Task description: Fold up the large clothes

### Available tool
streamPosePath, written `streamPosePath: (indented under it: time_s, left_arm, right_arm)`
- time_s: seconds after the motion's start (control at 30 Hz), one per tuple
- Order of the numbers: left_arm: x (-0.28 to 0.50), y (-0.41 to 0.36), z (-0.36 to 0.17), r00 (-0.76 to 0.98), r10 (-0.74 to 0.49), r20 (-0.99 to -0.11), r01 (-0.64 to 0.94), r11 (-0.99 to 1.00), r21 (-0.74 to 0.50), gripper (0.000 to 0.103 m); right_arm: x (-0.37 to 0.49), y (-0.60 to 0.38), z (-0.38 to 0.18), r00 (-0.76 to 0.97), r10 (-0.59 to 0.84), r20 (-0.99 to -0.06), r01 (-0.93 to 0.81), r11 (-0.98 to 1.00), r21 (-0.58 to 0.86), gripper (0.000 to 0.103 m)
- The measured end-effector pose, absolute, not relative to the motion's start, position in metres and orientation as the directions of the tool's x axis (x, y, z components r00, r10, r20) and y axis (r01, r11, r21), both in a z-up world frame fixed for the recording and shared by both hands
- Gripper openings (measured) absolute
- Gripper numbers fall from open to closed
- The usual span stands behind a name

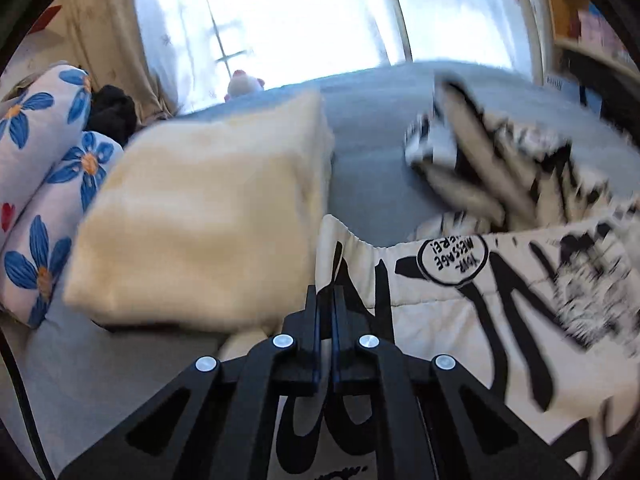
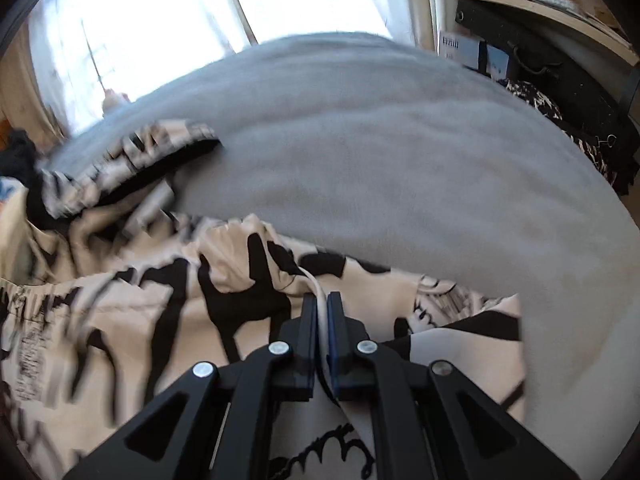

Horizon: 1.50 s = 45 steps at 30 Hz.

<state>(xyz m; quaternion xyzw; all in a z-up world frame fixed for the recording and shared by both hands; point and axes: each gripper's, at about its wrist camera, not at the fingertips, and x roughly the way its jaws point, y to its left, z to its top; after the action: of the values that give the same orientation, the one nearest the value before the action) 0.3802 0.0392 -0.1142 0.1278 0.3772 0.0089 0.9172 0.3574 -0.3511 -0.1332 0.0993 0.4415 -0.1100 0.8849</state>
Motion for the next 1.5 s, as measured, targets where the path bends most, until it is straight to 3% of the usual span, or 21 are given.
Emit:
streamPosePath:
  time_s: [0.13, 0.23, 0.33, 0.57, 0.63, 0.7, 0.77, 0.87, 0.93, 0.97, 1.0, 1.03, 1.1, 1.2, 1.4, 1.5]
  left_arm:
    - [0.386, 0.039, -0.138, 0.671, 0.127, -0.73, 0.059, 0.973, 0.223, 0.01]
    - [0.384, 0.054, -0.127, 0.634, 0.116, -0.764, 0.01, 0.988, 0.157, 0.026]
    - [0.37, 0.063, -0.109, 0.612, 0.123, -0.781, -0.051, 0.992, 0.116, 0.027]
    - [0.289, 0.026, -0.083, 0.615, -0.017, -0.788, 0.01, 1.0, -0.014, 0.027]
    - [0.266, 0.023, -0.089, 0.615, -0.004, -0.789, 0.003, 1.0, -0.003, 0.027]
    - [0.257, 0.031, -0.102, 0.601, 0.058, -0.797, -0.023, 0.998, 0.055, 0.028]
    - [0.252, 0.049, -0.121, 0.551, 0.144, -0.822, -0.088, 0.99, 0.115, 0.029]
    - [0.236, 0.081, -0.126, 0.584, 0.121, -0.803, -0.114, 0.991, 0.066, 0.028]
    - [0.229, 0.09, -0.124, 0.58, 0.141, -0.802, -0.118, 0.989, 0.088, 0.028]
    - [0.228, 0.092, -0.122, 0.581, 0.152, -0.8, -0.121, 0.988, 0.1, 0.028]
    - [0.227, 0.095, -0.121, 0.58, 0.168, -0.797, -0.128, 0.985, 0.115, 0.028]
    - [0.225, 0.098, -0.12, 0.576, 0.175, -0.798, -0.134, 0.984, 0.119, 0.028]
    - [0.223, 0.101, -0.117, 0.568, 0.176, -0.804, -0.151, 0.983, 0.109, 0.028]
    - [0.222, 0.105, -0.112, 0.548, 0.174, -0.818, -0.172, 0.981, 0.093, 0.028]
    - [0.211, 0.106, -0.095, 0.515, 0.145, -0.845, -0.173, 0.983, 0.063, 0.029]
    - [0.206, 0.108, -0.086, 0.513, 0.112, -0.851, -0.172, 0.985, 0.026, 0.039]
  right_arm:
    - [0.359, -0.35, -0.134, 0.57, -0.117, -0.813, 0.288, 0.955, 0.065, 0.013]
    - [0.349, -0.349, -0.118, 0.571, -0.148, -0.808, 0.322, 0.945, 0.054, 0.015]
    - [0.331, -0.33, -0.092, 0.615, -0.159, -0.773, 0.32, 0.946, 0.06, 0.015]
    - [0.301, -0.219, -0.075, 0.598, 0.101, -0.795, 0.034, 0.988, 0.151, 0.015]
    - [0.286, -0.194, -0.083, 0.571, 0.157, -0.806, -0.032, 0.985, 0.169, 0.015]
    - [0.271, -0.184, -0.093, 0.569, 0.122, -0.813, -0.047, 0.992, 0.116, 0.015]
    - [0.256, -0.198, -0.104, 0.569, 0.051, -0.821, -0.014, 0.999, 0.052, 0.015]
    - [0.238, -0.252, -0.111, 0.56, -0.014, -0.829, 0.099, 0.994, 0.051, 0.013]
    - [0.227, -0.293, -0.114, 0.513, -0.172, -0.841, 0.236, 0.97, -0.054, 0.015]
    - [0.221, -0.316, -0.115, 0.508, -0.18, -0.842, 0.269, 0.962, -0.044, 0.012]
    - [0.214, -0.334, -0.115, 0.529, -0.113, -0.841, 0.266, 0.963, 0.038, 0.002]
    - [0.207, -0.351, -0.115, 0.535, -0.062, -0.843, 0.283, 0.953, 0.109, 0.0]
    - [0.199, -0.366, -0.11, 0.54, -0.027, -0.841, 0.305, 0.938, 0.166, 0.0]
    - [0.196, -0.364, -0.098, 0.531, -0.063, -0.845, 0.326, 0.936, 0.135, 0.002]
    - [0.186, -0.35, -0.087, 0.516, -0.007, -0.856, 0.318, 0.93, 0.184, 0.003]
    - [0.178, -0.342, -0.078, 0.535, 0.013, -0.845, 0.299, 0.932, 0.204, 0.003]
